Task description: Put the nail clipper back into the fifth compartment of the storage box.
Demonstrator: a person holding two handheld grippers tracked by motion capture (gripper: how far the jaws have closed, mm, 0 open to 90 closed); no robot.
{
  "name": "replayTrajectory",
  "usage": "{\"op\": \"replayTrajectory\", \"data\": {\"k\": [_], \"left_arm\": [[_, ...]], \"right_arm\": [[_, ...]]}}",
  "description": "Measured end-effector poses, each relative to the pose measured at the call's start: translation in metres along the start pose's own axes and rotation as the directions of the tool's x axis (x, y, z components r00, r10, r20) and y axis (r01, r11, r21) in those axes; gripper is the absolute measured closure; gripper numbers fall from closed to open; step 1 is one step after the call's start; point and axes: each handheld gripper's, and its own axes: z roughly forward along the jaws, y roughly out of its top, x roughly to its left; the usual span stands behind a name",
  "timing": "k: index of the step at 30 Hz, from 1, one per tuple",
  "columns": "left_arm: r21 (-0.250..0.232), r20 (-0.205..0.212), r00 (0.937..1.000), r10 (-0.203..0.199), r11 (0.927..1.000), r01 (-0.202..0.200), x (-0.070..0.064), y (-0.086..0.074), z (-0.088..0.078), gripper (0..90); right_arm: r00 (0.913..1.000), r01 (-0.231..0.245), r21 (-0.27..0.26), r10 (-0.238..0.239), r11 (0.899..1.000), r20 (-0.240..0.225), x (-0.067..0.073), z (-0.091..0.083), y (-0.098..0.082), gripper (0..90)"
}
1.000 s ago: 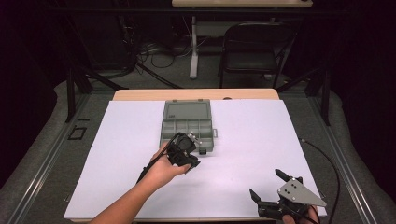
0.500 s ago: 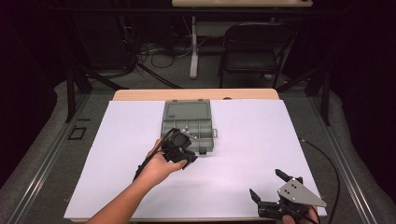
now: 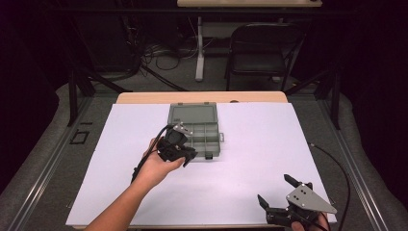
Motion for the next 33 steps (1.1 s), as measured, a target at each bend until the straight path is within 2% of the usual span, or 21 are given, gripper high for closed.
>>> {"op": "replayTrajectory", "data": {"k": [7, 14, 21, 33], "left_arm": [[-0.054, -0.037, 0.9990, -0.025, 0.9983, 0.023, 0.010, -0.002, -0.013, 80.3], [-0.104, -0.062, 0.9958, -0.068, 0.9927, 0.061, 0.021, -0.006, -0.023, 80.3], [-0.107, -0.087, 0.9917, -0.095, 0.9905, 0.086, 0.033, -0.010, -0.028, 80.3], [-0.140, -0.117, 0.9832, -0.140, 0.9824, 0.124, 0.047, -0.013, -0.029, 80.3]], "right_arm": [[1.0000, 0.001, -0.002, -0.001, 1.000, 0.003, 0.000, 0.000, 0.000, 1.7], [1.0000, -0.001, -0.001, 0.001, 1.000, 0.003, 0.000, 0.000, 0.000, 1.7], [1.0000, 0.000, -0.002, 0.000, 1.000, 0.005, 0.000, 0.000, 0.000, 1.7], [1.0000, 0.000, -0.001, 0.000, 1.000, 0.003, 0.000, -0.001, 0.000, 1.6]]}}
